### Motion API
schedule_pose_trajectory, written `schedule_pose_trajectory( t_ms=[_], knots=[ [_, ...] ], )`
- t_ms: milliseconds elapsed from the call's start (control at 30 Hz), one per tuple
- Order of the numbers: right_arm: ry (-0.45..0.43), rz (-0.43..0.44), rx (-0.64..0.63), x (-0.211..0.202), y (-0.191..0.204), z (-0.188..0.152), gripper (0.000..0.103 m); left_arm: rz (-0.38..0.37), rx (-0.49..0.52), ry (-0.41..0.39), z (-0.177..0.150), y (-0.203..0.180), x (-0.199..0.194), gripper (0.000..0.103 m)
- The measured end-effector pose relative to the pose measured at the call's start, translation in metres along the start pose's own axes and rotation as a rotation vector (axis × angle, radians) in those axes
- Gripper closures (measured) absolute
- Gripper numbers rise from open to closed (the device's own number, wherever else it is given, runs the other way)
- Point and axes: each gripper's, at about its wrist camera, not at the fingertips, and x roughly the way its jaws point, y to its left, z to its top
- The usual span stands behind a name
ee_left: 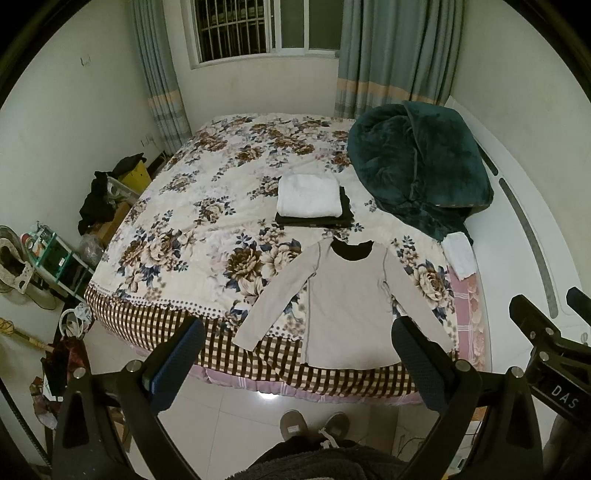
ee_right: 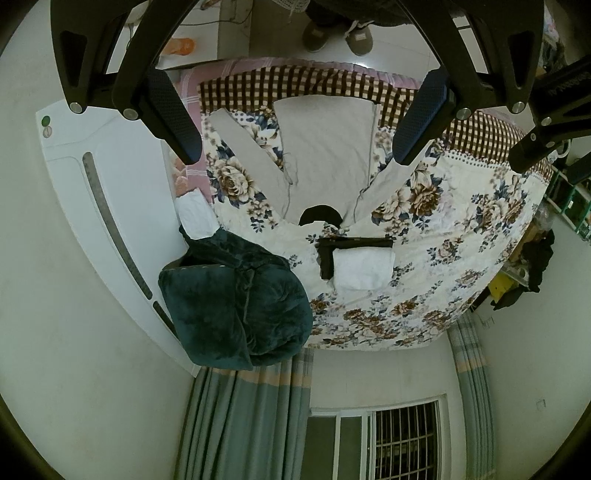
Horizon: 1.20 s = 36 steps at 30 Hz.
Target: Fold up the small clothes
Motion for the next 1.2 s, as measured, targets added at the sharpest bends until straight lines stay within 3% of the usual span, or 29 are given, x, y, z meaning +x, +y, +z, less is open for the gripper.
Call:
schedule_pose_trajectory(
  t_ms=[233, 367, 500, 633, 867, 1067, 1200],
  knots=[
    [0.066, -0.01, 0.064, 0.046, 0.0, 0.008, 0.0, 0.013, -0.005, 0.001, 0.017, 0.007, 0.041, 0.0],
    [0.115, -0.058, 0.157, 0.099, -0.015, -0.006, 0.0, 0.043, 0.0, -0.024, 0.022, 0.01, 0.089, 0.0],
    [0.195, -0.149, 0.317, 0.174, -0.062, -0.028, 0.0, 0.062, 0.003, 0.016, 0.025, 0.007, 0.152, 0.0],
    [0.301, -0.235, 0.52, 0.264, -0.128, -0.071, 0.0, 0.087, 0.006, 0.098, 0.024, -0.004, 0.225, 0.0],
    [0.492, -0.287, 0.84, 0.426, -0.236, -0.171, 0.0, 0.164, 0.009, 0.259, 0.012, -0.035, 0.35, 0.0],
    [0.626, -0.354, 1.065, 0.55, -0.306, -0.267, 0.0, 0.239, -0.02, 0.428, -0.012, -0.051, 0.455, 0.0],
    [0.674, -0.372, 1.159, 0.606, -0.332, -0.318, 0.0, 0.266, -0.01, 0.493, -0.036, -0.062, 0.513, 0.0]
  ],
)
